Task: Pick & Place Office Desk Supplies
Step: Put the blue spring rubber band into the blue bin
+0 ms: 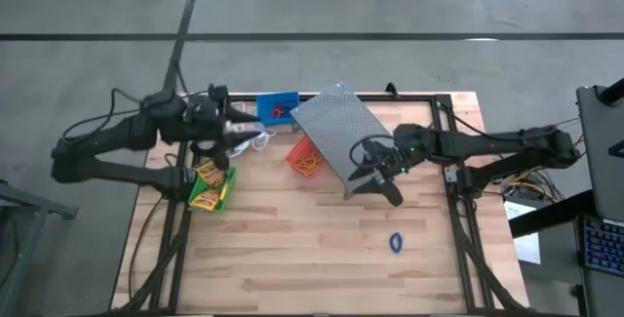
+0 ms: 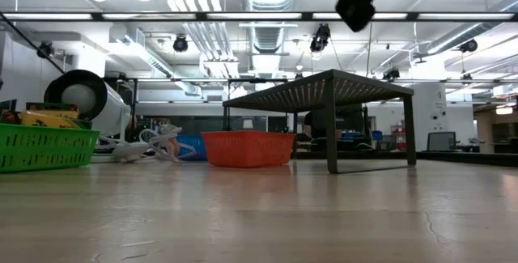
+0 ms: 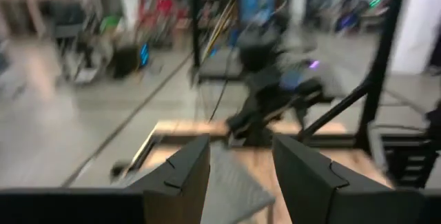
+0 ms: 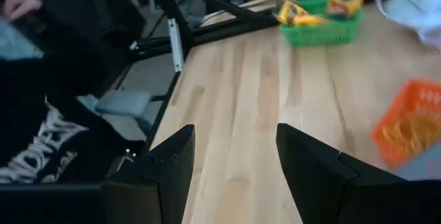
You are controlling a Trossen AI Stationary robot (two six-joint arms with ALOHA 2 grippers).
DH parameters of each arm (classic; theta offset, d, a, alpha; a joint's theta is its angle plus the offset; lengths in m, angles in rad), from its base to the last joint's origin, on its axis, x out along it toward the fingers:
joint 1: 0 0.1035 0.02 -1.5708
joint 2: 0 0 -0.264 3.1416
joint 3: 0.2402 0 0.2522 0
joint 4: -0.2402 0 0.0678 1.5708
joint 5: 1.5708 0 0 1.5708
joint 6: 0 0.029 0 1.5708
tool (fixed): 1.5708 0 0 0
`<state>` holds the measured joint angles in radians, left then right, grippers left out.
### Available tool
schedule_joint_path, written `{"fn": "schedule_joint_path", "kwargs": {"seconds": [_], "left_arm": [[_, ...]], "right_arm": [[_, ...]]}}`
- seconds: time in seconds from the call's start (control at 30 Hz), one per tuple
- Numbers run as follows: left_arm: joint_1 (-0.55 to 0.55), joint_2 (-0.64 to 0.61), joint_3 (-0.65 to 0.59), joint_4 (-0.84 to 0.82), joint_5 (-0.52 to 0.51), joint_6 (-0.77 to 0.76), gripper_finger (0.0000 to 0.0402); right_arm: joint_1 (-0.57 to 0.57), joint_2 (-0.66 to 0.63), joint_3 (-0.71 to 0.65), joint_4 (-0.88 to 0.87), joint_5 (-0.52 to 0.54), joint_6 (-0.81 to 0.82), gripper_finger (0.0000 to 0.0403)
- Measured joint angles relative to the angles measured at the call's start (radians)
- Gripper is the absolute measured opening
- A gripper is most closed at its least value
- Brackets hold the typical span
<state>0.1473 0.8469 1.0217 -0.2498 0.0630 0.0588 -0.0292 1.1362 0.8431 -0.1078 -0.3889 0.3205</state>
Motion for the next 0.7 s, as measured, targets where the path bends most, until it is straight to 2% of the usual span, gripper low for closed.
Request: {"fn": "schedule_joint_path", "kwargs": {"seconds": [0.13, 0.33, 0.5, 0.7], "left_arm": [[-0.066, -0.067, -0.134, 0.151, 0.0, 0.093, 0.0159], [-0.073, -0.104, -0.236, 0.169, -0.003, 0.247, 0.0159], [-0.074, -0.101, -0.263, 0.172, 0.001, 0.295, 0.0159], [-0.074, -0.099, -0.27, 0.174, 0.009, 0.306, 0.0159]], "right_arm": [[0.049, -0.036, -0.049, -0.001, 0.109, 0.098, 0.0201], [0.116, -0.055, -0.06, -0.094, 0.2, 0.287, 0.0201], [0.217, -0.069, -0.06, -0.28, 0.32, 0.63, 0.0201], [0.417, -0.069, -0.021, -0.581, 0.515, 1.047, 0.0201]]}}
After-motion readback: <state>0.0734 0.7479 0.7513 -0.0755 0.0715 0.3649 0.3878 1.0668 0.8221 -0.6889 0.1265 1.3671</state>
